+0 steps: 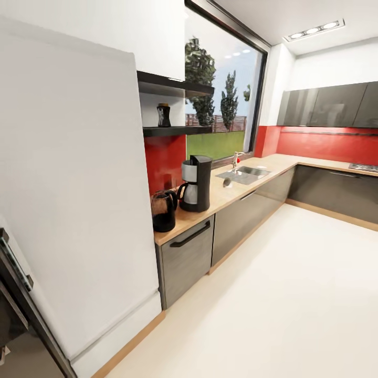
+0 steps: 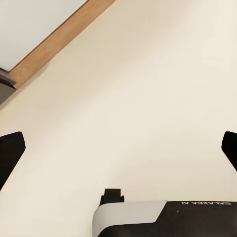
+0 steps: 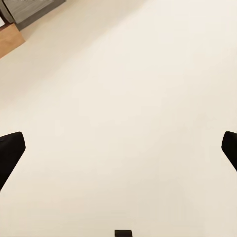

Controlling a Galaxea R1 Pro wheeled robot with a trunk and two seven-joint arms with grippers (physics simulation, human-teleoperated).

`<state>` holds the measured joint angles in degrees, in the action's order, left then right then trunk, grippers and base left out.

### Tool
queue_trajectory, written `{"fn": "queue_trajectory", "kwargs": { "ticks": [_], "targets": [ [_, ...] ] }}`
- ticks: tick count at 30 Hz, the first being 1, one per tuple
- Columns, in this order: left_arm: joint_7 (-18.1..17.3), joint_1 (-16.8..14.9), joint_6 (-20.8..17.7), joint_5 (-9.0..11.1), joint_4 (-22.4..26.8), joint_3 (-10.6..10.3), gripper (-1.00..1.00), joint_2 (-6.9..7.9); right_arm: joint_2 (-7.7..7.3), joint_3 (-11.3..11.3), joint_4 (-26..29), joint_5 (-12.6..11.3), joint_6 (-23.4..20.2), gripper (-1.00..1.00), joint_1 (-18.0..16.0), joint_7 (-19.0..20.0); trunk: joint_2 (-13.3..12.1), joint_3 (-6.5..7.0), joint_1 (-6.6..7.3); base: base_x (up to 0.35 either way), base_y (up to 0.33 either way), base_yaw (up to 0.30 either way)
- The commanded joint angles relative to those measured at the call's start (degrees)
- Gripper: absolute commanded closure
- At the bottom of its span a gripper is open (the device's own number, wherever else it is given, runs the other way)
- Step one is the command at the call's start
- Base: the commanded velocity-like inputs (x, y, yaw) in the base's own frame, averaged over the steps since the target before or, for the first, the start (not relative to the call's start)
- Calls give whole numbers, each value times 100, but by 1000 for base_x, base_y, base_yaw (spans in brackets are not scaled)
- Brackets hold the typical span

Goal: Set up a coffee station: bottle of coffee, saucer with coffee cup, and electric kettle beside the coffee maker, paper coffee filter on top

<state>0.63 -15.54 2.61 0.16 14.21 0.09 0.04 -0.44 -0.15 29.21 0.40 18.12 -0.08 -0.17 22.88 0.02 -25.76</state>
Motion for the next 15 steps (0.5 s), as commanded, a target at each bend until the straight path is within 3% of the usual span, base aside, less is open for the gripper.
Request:
{"fn": "queue_trajectory", "kwargs": {
  "ticks": [1,15],
  "targets": [
    [7,-2,20,2,-6,0,-100,1,0,-2,-3,4,16,-100,-1,-2,3,-2,-2,0,0,0],
    [-73,1,19,-49,-2,-18,-100,44,3,-15,61,-22,12,-100,-1,-1,3,-2,-2,0,0,0]
  ]
}}
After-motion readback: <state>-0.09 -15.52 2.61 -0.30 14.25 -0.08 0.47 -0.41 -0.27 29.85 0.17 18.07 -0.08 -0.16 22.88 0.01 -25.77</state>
